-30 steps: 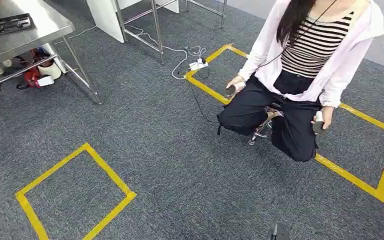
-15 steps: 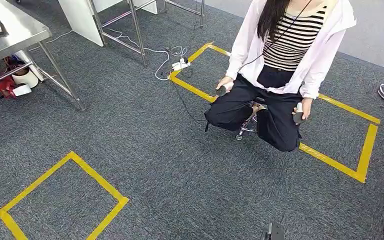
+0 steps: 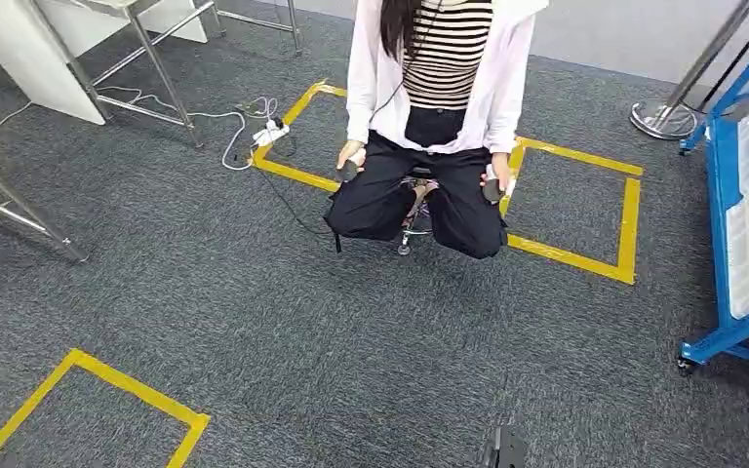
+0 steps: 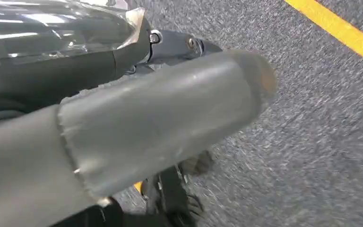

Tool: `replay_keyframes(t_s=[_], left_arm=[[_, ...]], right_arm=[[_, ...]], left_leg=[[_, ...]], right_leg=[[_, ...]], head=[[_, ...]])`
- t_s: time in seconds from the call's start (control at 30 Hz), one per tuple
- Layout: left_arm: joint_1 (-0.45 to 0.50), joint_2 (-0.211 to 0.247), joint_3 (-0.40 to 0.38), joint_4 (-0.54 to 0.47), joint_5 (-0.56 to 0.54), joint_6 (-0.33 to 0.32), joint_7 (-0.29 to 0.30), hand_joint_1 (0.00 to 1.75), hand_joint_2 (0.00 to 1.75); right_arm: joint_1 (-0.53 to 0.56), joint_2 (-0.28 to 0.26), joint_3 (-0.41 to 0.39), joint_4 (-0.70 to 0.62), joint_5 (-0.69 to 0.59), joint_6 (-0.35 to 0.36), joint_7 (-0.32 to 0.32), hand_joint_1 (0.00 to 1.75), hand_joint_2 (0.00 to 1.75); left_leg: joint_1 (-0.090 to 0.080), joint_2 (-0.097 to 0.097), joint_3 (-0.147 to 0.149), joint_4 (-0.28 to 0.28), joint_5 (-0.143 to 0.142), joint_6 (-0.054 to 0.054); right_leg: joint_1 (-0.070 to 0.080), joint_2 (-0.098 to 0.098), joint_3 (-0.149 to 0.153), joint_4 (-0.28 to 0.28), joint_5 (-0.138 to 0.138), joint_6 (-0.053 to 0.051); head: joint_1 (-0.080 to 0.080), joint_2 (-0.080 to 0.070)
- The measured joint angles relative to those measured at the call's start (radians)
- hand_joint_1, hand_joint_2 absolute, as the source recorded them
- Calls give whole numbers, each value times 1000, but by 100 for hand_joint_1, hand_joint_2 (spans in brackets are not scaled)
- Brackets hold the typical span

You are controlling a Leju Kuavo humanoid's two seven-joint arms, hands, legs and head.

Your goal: Take the parts from the cabinet and place them on the table.

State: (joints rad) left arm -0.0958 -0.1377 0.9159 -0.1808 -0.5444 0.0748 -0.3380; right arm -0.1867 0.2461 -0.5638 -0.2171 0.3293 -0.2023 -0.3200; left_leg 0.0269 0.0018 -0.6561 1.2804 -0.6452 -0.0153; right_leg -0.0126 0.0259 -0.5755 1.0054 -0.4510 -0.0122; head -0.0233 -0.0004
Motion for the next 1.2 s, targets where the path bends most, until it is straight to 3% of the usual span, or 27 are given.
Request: replay_keyframes(t_s=[0.03,0.07,0.13,0.17,0.2,0.27,0.33,0.37,0.4,0.43,0.5,0.53,0.57,0.6,0.67,0.7,0.73,0.83,0.87,0.9,0.93,0.97,1.03,1.07,1.1,1.17,1.2], left_arm=[[1,0,-2,0,1,-3,-7,0,0],[2,-1,-2,0,-1,-5,-13,0,0],[1,-3,-12,0,-18,17,-13,0,0],[1,-5,-17,0,-23,25,-16,0,0],[0,-5,-19,1,-24,32,-29,0,0],[-2,-8,-27,1,-32,41,-57,0,0],[-6,-11,-32,1,-33,45,-64,0,0],[-7,-13,-34,1,-33,45,-66,0,0],[-8,-14,-35,1,-33,45,-67,0,0],[-7,-13,-35,1,-33,46,-68,0,0],[-5,-13,-35,1,-36,48,-69,0,0],[-4,-13,-37,1,-44,50,-69,0,0],[-4,-14,-42,1,-50,55,-69,0,0],[-5,-14,-45,1,-53,60,-69,0,0],[-8,-14,-45,1,-53,77,-57,0,0],[-8,-15,-45,1,-54,90,-47,0,0],[-7,-14,-47,1,-54,102,-43,0,0],[-14,-17,-56,1,-74,135,-23,0,0],[-15,-20,-62,1,-85,140,-14,0,0],[-17,-20,-66,1,-90,141,-11,0,0],[-18,-20,-69,1,-95,141,-9,0,0],[-17,-21,-71,1,-95,138,-8,0,0],[-13,-22,-73,2,-92,137,-8,0,0],[-12,-21,-74,2,-90,136,-9,0,0],[-12,-21,-74,2,-87,137,-10,0,0],[-12,-21,-75,2,-87,136,-10,0,0],[-12,-21,-75,2,-87,136,-12,0,0]], right_arm=[[2,0,6,0,12,-14,5,0,0],[3,-1,11,0,23,-27,8,0,0],[3,-2,21,0,28,-42,11,0,0],[3,-2,25,0,28,-46,11,0,0],[2,-1,26,0,29,-48,11,0,0],[3,0,30,0,32,-53,7,0,0],[6,0,30,0,32,-53,6,0,0],[6,-1,31,0,32,-53,5,0,0],[6,-1,31,0,32,-53,5,0,0],[5,-1,31,0,32,-53,5,0,0],[3,-1,32,0,32,-53,4,0,0],[5,-1,32,0,28,-51,5,0,0],[8,-2,32,0,25,-46,6,0,0],[9,-3,32,1,27,-45,9,0,0],[7,-5,34,1,50,-57,22,0,0],[5,-5,39,1,66,-72,32,0,0],[3,-3,48,1,84,-92,45,0,0],[3,-4,61,1,116,-129,69,0,0],[2,-5,69,1,133,-141,74,0,0],[4,-3,78,1,149,-150,78,0,0],[2,-4,90,1,169,-164,82,0,0],[1,-3,102,2,185,-176,84,0,0],[3,0,119,2,195,-186,85,0,0],[4,0,124,2,195,-190,86,0,0],[6,-1,127,2,195,-192,86,0,0],[5,0,132,2,196,-193,86,0,0],[5,0,135,2,195,-193,86,0,0]], left_leg=[[0,-2,-18,29,1,2],[0,-3,-13,11,26,6],[0,-12,53,-131,115,15],[1,-36,95,-214,153,19],[2,-80,111,-248,140,18],[-7,-58,110,-254,149,21],[-15,-44,111,-259,156,33],[-5,-27,117,-279,169,48],[-10,-19,120,-286,173,54],[-12,-5,119,-287,176,59],[-16,23,114,-287,175,60],[-17,36,112,-286,175,60],[-17,48,112,-286,175,60],[-17,61,112,-286,175,59],[-16,82,116,-285,173,55],[-19,91,120,-283,170,49],[-27,101,120,-282,163,40],[-22,125,131,-287,163,22],[-21,135,132,-285,158,14],[-13,89,127,-267,142,7],[-9,38,107,-215,101,6],[-9,13,74,-140,57,5],[-8,-3,-5,24,-9,2],[-8,-3,-19,46,-4,3],[-7,-4,-10,17,27,5],[-6,-17,60,-140,124,9],[-2,-51,103,-233,167,12]], right_leg=[[3,13,0,0,2,-3],[5,26,0,1,2,-2],[6,52,1,4,2,-2],[5,64,1,6,3,-1],[9,70,-1,8,4,3],[10,82,-10,8,9,13],[7,98,-16,-2,17,30],[11,83,-23,9,14,32],[11,31,-37,36,-5,31],[11,4,-69,94,-40,27],[7,-12,-147,259,-109,25],[5,-12,-173,317,-125,30],[3,-14,-174,324,-122,39],[1,-17,-146,278,-102,50],[-4,-46,-39,94,-41,68],[-6,-96,14,5,-22,68],[3,-114,18,-3,-16,57],[9,-75,2,-4,-13,32],[1,-62,16,-12,-7,22],[-9,-50,17,-13,-3,16],[-10,-41,16,-14,2,4],[-8,-30,15,-14,4,0],[-2,-1,13,-13,4,0],[0,11,14,-13,4,0],[0,26,15,-12,4,0],[0,51,19,-10,4,0],[0,64,19,-7,3,1]], head=[[0,0],[0,0],[0,0],[0,0],[0,0],[1,0],[0,0],[2,0],[2,0],[8,0],[8,0],[9,0],[8,0],[9,0],[9,0],[10,0],[9,0],[3,0],[3,0],[1,0],[-2,0],[-7,0],[-9,0],[-8,0],[-9,0],[-9,0],[-10,0]])
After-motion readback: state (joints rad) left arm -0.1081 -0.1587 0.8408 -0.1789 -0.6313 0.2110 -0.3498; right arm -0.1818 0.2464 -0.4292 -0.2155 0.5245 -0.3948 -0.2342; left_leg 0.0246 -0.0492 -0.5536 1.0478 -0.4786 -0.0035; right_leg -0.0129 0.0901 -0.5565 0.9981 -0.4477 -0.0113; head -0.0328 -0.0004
